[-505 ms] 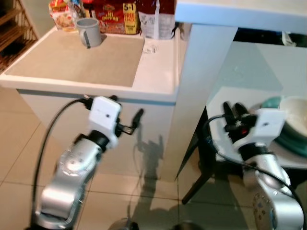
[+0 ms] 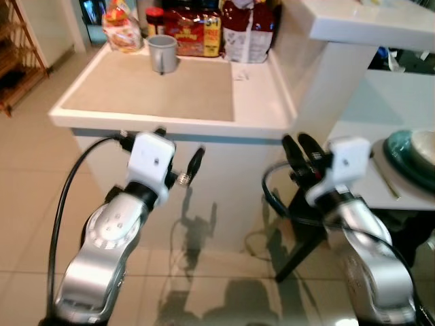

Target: Setting the table

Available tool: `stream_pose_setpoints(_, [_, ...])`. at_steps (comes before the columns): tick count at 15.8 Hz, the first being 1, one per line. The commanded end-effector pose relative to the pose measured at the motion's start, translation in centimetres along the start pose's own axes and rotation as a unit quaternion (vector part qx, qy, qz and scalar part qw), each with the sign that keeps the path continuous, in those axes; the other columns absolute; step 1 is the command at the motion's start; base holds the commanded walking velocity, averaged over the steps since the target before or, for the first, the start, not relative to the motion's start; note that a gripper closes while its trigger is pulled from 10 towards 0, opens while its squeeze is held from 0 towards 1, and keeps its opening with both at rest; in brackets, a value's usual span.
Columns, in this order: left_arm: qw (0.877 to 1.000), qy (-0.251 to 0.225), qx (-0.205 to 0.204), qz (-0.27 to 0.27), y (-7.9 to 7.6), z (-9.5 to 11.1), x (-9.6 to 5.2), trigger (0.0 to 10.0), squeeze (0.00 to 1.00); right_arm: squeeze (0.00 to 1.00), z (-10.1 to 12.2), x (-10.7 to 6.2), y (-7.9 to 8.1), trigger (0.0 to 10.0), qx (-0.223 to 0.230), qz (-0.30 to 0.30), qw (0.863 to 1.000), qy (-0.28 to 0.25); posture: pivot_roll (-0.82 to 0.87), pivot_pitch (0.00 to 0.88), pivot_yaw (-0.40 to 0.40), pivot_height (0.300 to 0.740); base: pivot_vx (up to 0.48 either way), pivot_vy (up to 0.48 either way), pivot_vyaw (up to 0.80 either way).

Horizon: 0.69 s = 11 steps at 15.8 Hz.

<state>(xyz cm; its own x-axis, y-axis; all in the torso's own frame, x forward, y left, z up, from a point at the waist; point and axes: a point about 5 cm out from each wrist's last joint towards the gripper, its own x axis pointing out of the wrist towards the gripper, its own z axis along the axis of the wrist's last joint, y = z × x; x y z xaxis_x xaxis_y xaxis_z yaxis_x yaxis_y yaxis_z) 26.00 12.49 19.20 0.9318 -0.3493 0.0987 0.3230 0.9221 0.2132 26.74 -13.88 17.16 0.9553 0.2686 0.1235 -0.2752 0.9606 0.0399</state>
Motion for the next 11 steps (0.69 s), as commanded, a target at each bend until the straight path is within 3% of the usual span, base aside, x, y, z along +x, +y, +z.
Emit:
stream_pose_setpoints(1, [1.0, 0.012, 0.002, 0.025, 0.6, -0.2, 0.0, 10.0, 0.0, 0.0, -0.8, 0.4, 0.0, 10.0, 0.012, -0.005, 1.0, 0.027, 0.02, 0.026, -0.054, 0.74, 0.0, 0.48, 0.0])
stream_pose_setpoints(2, [0.999, 0.016, -0.002, 0.037, 0.8, -0.4, -0.1, 10.0, 0.0, 0.0, -0.8, 0.6, 0.1, 10.0, 0.021, -0.006, 0.999, 0.028, 0.02, 0.02, -0.056, 0.74, 0.0, 0.48, 0.0])
stream_pose_setpoints(6, [0.999, -0.005, -0.029, 0.04, 0.3, 0.4, 0.7, 10.0, 0.0, 0.0, -0.7, 2.3, -0.7, 10.0, 0.045, -0.054, 0.997, 0.031, 0.03, 0.012, -0.061, 0.74, 0.0, 0.0, 0.0])
stream_pose_setpoints(8, [0.998, -0.013, -0.046, 0.045, 0.3, 0.7, 1.1, 10.0, 0.0, 0.0, -0.5, 3.1, -1.4, 10.0, 0.037, -0.073, 0.996, 0.033, 0.01, 0.021, -0.067, 0.74, 0.358, 0.0, 0.0])
stream_pose_setpoints(11, [0.998, -0.008, -0.041, 0.057, 0.7, 0.6, 1.1, 10.0, 0.0, 0.0, -0.2, 3.9, -1.1, 10.0, 0.035, -0.043, 0.998, 0.034, 0.01, 0.025, -0.074, 0.74, 0.431, 0.0, 0.0])
